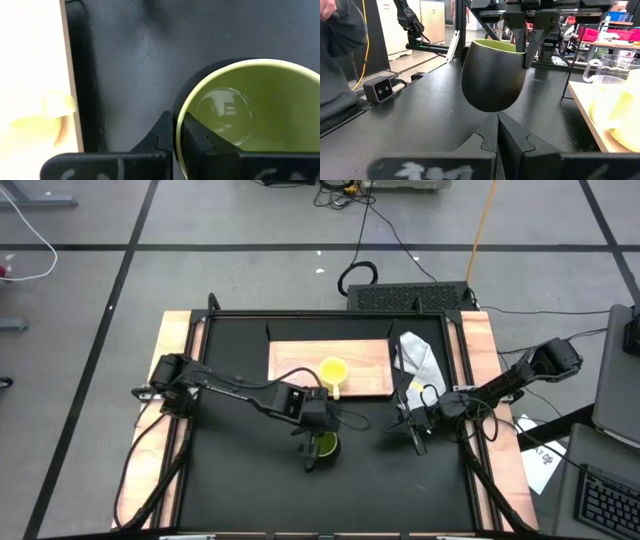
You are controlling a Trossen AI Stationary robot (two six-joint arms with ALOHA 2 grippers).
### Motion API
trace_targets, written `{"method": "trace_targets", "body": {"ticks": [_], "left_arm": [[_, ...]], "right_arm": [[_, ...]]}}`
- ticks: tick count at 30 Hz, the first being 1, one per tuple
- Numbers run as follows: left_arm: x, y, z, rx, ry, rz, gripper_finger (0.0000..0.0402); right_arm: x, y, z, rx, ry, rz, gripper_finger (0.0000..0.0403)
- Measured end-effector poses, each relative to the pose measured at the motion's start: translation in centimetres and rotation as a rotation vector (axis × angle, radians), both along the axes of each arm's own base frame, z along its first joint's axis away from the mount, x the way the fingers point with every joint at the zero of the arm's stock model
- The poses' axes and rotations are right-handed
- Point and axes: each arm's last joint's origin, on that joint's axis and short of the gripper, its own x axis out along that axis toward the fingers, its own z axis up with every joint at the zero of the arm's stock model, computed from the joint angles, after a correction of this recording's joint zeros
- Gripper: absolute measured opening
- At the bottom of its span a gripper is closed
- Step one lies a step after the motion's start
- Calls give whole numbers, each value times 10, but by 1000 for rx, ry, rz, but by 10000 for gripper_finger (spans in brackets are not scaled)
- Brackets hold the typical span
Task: Stack small to large cups/mugs on shelf
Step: Put the black mug on the shelf
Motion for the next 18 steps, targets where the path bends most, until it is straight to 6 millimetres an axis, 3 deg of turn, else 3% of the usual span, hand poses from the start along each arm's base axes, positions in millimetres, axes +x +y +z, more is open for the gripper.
{"method": "trace_targets", "body": {"ticks": [10,18], "left_arm": [[15,21,-6,-9,30,34,12],[17,31,-13,-7,67,83,12]], "right_arm": [[0,0,-1,0,9,0,0],[0,0,-2,-6,21,0,0]]}}
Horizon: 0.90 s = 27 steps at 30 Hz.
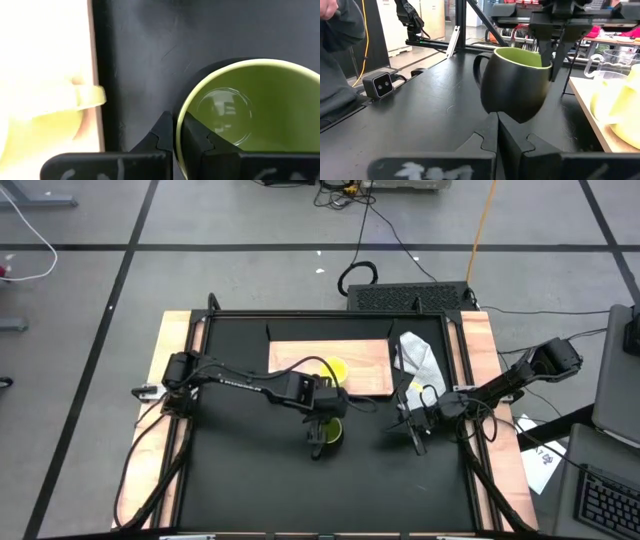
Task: Stack small to large cups/mugs on shelf
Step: Put the black mug on the shelf
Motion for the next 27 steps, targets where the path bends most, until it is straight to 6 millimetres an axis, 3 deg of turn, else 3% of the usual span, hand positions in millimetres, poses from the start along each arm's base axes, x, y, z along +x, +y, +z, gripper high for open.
{"method": "trace_targets", "body": {"ticks": [9,17,27], "left_arm": [[3,-2,-7,90,0,69,12],[8,-7,-23,102,16,105,12],[11,-7,-28,105,17,140,14]], "right_arm": [[0,0,-1,0,6,0,0],[0,0,-1,-3,15,0,0],[0,1,-2,2,16,4,0]]}}
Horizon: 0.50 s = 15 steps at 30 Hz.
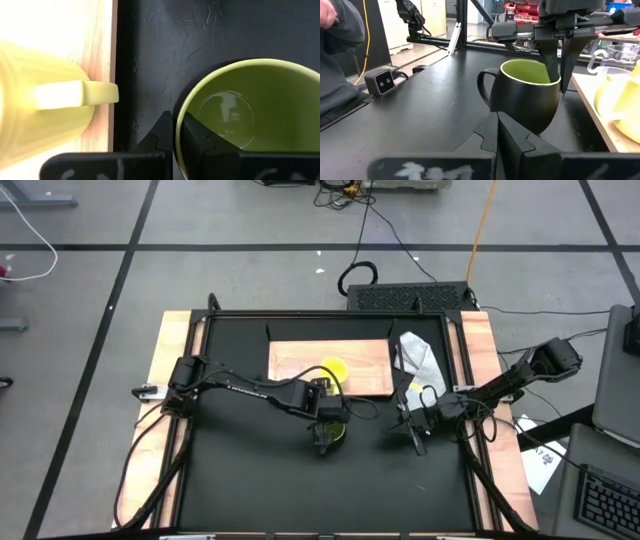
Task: Stack small to large cups/mugs on shelf
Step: Put the black mug on the shelf
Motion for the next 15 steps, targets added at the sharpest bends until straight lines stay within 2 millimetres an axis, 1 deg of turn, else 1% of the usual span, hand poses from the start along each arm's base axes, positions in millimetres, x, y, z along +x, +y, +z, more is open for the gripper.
{"method": "trace_targets", "body": {"ticks": [8,15], "left_arm": [[0,0,-1,-2,-5,42,13],[1,1,-3,-9,-15,76,47]], "right_arm": [[0,0,1,2,-5,0,0],[0,0,1,2,-5,0,0]]}}
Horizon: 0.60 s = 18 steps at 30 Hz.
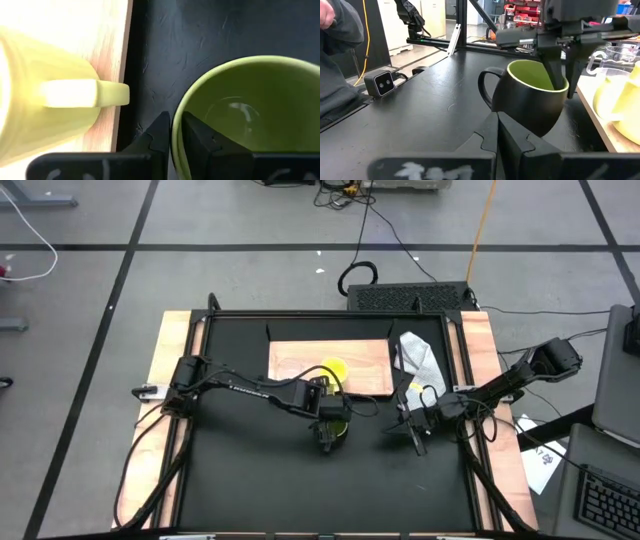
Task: Stack small to large cups/mugs on shelf
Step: Put the black mug on the shelf
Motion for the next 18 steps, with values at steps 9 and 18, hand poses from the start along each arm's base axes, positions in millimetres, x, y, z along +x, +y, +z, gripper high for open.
{"method": "trace_targets", "body": {"ticks": [9,18], "left_arm": [[0,-7,-2,-7,5,-32,57],[1,-20,1,11,-37,-75,103]], "right_arm": [[0,0,0,3,1,0,0],[0,0,0,4,1,0,0]]}}
